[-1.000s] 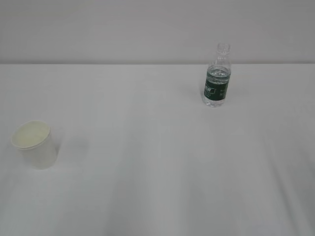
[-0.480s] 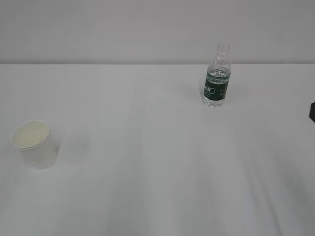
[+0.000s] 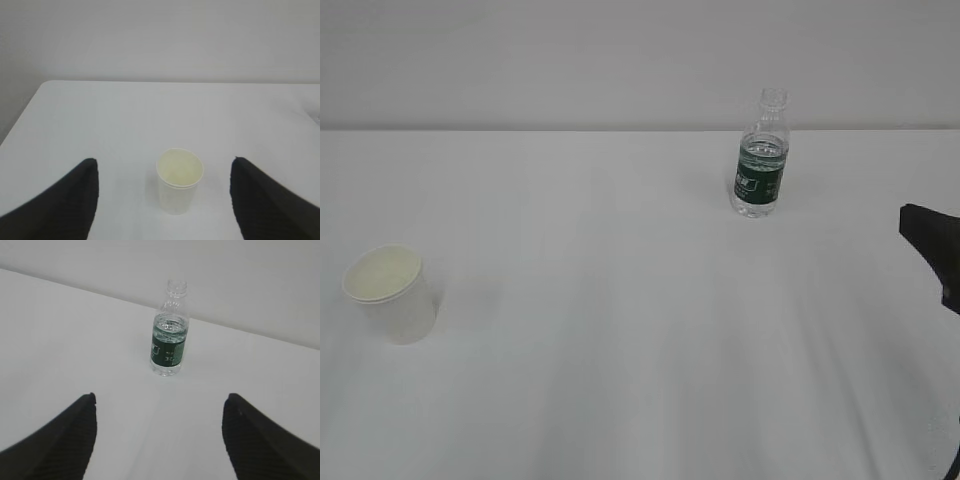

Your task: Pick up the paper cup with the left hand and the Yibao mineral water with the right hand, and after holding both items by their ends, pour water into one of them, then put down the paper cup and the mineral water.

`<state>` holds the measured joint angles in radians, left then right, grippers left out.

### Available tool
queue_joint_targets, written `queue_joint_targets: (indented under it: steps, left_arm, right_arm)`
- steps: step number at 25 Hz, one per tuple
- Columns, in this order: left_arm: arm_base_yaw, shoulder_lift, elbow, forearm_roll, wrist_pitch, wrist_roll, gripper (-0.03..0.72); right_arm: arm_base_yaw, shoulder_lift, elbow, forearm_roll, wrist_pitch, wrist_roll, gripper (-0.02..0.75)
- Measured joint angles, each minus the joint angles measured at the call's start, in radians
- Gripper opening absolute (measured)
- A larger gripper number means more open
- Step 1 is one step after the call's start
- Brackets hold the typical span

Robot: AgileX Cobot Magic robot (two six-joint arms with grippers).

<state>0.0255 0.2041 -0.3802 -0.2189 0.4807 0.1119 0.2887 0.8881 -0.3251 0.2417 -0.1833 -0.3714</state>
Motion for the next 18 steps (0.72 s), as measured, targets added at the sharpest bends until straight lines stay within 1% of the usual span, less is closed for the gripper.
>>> queue_joint_targets:
  steps: [3,5,10,12,15,18]
  left_arm:
    - [0.0,0.0,0.0,-0.002,0.0,0.001,0.582]
    - [0.0,0.0,0.0,-0.002,0.0,0.001,0.582]
    - [0.0,0.0,0.0,-0.014,0.0,0.002,0.581]
    - [0.0,0.0,0.0,-0.016,0.0,0.002,0.577]
    - [0.0,0.0,0.0,-0.02,0.0,0.002,0.575]
    - [0.0,0.0,0.0,-0.02,0.002,0.002,0.575]
  right_arm:
    - [0.0,0.056,0.0,-0.006,-0.048,0.017,0.592]
    - [0.0,0.099,0.0,-0.033,-0.082,0.047,0.592]
    - [0.0,0.203,0.0,-0.195,-0.192,0.184,0.592]
    - [0.0,0.237,0.0,-0.242,-0.247,0.219,0.592]
    - [0.0,0.277,0.0,-0.26,-0.334,0.247,0.592]
    - [0.0,0.323,0.002,-0.262,-0.385,0.282,0.592]
